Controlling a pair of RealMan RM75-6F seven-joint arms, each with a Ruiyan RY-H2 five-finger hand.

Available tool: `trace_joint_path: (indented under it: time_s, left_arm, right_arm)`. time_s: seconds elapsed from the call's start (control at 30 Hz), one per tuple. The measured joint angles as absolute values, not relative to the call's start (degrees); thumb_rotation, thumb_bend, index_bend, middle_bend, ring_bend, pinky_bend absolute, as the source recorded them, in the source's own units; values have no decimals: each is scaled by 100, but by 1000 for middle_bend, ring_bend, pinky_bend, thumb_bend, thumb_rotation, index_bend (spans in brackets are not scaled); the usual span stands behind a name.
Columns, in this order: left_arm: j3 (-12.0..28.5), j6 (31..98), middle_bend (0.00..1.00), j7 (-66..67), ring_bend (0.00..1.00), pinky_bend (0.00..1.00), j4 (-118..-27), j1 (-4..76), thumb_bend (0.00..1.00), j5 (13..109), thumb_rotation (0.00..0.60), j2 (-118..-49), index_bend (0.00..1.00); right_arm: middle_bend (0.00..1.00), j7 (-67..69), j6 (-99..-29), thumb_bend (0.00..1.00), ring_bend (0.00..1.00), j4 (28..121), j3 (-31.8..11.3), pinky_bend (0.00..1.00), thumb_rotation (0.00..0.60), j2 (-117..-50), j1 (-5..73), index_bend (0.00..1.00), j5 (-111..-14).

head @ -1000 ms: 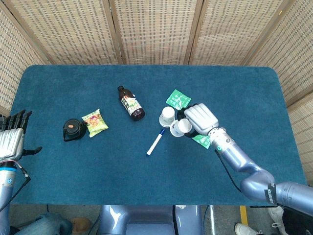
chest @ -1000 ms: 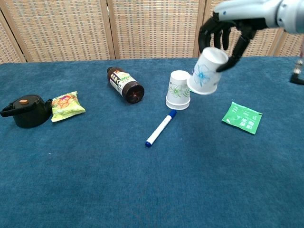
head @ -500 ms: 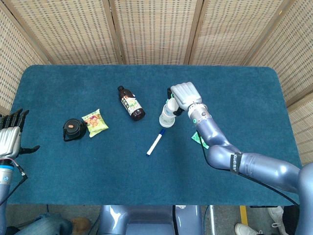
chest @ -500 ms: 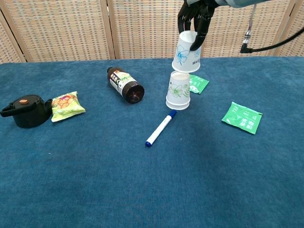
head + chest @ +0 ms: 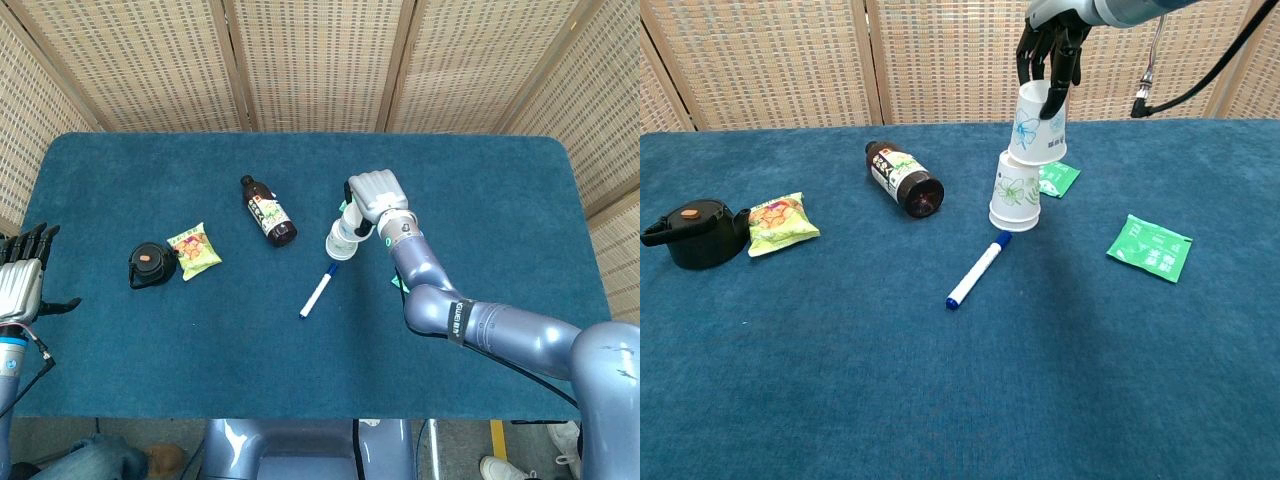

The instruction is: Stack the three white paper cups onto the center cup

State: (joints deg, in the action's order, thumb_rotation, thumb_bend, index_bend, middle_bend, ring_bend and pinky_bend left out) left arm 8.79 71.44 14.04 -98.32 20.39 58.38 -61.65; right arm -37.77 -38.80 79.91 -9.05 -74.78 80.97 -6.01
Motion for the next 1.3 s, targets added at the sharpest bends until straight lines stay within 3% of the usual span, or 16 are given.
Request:
trace_joint_path:
  time_s: [0.2, 0.27, 0.3, 0.37, 0.43, 0.5, 0.73, 1.07, 1.3]
  left_arm:
    - [883, 7130, 0, 1407, 0, 0, -9853, 2027, 0, 5878, 600, -6157, 0]
    - [889, 7126, 0, 1399, 0, 0, -9854, 2024, 0, 5881, 600, -6152, 0]
    - [893, 7122, 0, 1391, 0, 0, -9850, 2021, 0, 5881, 600, -6149, 0]
    - [896, 7114, 0, 1378, 0, 0, -9847, 2017, 0, 5885, 600, -6144, 0]
    - [903, 7106, 0, 1370, 0, 0, -9844, 2015, 0, 5890, 600, -6139, 0]
    - [904, 7092, 0, 1356, 0, 0, -9841, 2014, 0, 5900, 600, -6135, 0]
    - [909, 7070, 0, 1337, 0, 0, -9852, 2007, 0, 5935, 600, -6125, 0]
    - [899, 7105, 0, 1317, 0, 0, -9869, 1978, 0, 6028, 600, -6113, 0]
    - [818, 7355, 0, 1168, 0, 0, -9600, 1908, 0, 6547, 600, -6327, 0]
  right_arm:
    - [481, -3580, -3826, 453, 433, 7923, -913, 455, 600, -7501, 8104, 466, -588]
    - [413, -3541, -3782, 430, 365, 7914, -912, 448, 600, -7504, 8103, 414, -559]
    - [375, -3488, -3731, 395, 326, 7912, -924, 422, 600, -7500, 8098, 376, -528]
    - [215, -3379, -3620, 168, 181, 7908, -946, 247, 600, -7486, 8086, 209, -501]
    - [78, -3283, -3523, 17, 72, 7903, -948, 120, 600, -7462, 8081, 78, -496]
    - [11, -3279, -3514, 0, 16, 7916, -930, 68, 600, -7446, 8085, 13, -515]
    - [0, -3013, -3663, 0, 0, 8090, -985, 3, 600, -7343, 8046, 0, -859]
    - [0, -2974, -4069, 0, 0, 8450, -768, 0, 600, -7059, 7784, 8, -1477]
    - [0, -2526, -5083, 0, 0, 8726, -412, 0, 600, -6870, 6886, 0, -3273]
